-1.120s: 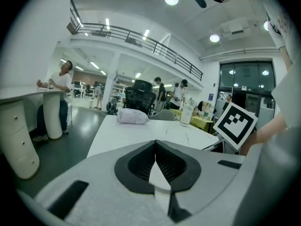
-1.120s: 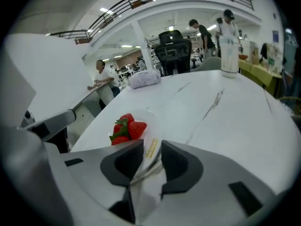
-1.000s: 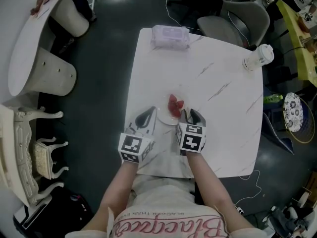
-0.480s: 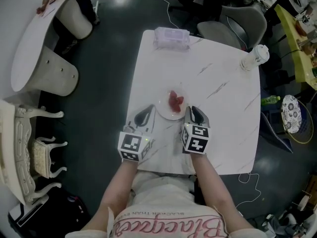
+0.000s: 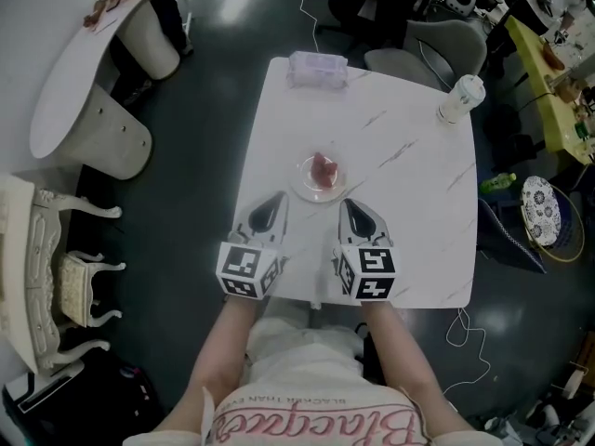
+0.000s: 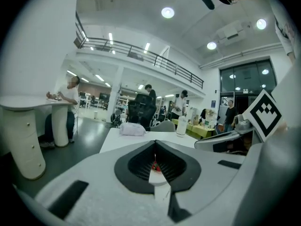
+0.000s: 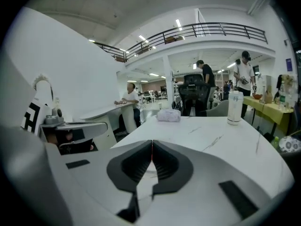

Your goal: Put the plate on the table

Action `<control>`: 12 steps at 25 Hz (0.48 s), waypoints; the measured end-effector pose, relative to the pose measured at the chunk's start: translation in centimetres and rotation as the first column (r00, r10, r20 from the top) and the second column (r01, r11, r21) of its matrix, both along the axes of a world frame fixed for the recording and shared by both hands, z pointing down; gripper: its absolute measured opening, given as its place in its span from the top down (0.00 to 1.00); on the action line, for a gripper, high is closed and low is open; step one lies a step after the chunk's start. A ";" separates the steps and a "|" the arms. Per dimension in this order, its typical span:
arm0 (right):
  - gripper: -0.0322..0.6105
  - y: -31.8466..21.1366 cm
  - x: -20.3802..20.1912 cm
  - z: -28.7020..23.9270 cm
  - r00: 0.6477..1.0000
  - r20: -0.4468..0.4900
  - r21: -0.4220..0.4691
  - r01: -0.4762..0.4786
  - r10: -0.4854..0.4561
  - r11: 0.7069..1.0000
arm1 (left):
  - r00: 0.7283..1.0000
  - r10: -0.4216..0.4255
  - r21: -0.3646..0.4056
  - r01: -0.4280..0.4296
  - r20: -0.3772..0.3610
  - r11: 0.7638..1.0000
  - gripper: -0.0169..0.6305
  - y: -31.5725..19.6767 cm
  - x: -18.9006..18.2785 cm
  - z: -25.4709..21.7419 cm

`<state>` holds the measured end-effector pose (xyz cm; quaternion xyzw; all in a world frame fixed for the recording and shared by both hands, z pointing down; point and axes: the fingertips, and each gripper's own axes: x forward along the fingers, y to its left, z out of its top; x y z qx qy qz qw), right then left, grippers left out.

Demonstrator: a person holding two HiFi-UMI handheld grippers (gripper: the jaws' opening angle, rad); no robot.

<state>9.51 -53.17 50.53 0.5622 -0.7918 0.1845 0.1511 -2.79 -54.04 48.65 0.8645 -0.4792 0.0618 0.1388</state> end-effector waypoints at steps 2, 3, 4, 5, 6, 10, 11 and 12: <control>0.94 1.5 -0.3 -1.6 1.000 0.018 0.041 0.021 -0.021 0.999 | 1.000 0.006 0.032 -0.007 0.017 0.999 0.97 1.3 0.5 -1.1; 0.94 2.2 -0.4 -2.3 0.999 0.029 0.059 0.029 -0.030 0.998 | 1.000 0.011 0.049 -0.012 0.027 0.999 0.97 1.9 0.7 -1.7; 0.94 2.9 -0.5 -2.9 0.998 0.040 0.074 0.035 -0.038 0.997 | 0.999 0.018 0.066 -0.020 0.037 0.998 0.97 2.6 1.0 -2.2; 0.95 3.7 -0.6 -3.5 0.998 0.052 0.087 0.040 -0.044 0.995 | 0.998 0.025 0.083 -0.029 0.049 0.996 0.97 3.3 1.3 -2.8; 0.95 4.5 -0.7 -4.0 0.997 0.062 0.099 0.043 -0.049 0.994 | 0.998 0.033 0.097 -0.038 0.059 0.995 0.97 4.1 1.6 -3.4; 0.95 8.0 -0.5 -5.7 0.994 0.091 0.134 0.047 -0.059 0.990 | 0.996 0.044 0.143 -0.055 0.079 0.988 0.97 7.5 2.5 -5.4; 0.95 8.8 -0.5 -6.1 0.994 0.094 0.143 0.051 -0.065 0.988 | 0.996 0.044 0.152 -0.056 0.082 0.987 0.97 8.2 2.7 -5.8; 0.95 9.5 -0.5 -6.4 0.993 0.095 0.153 0.056 -0.071 0.987 | 0.995 0.045 0.159 -0.058 0.084 0.986 0.97 9.0 2.9 -6.1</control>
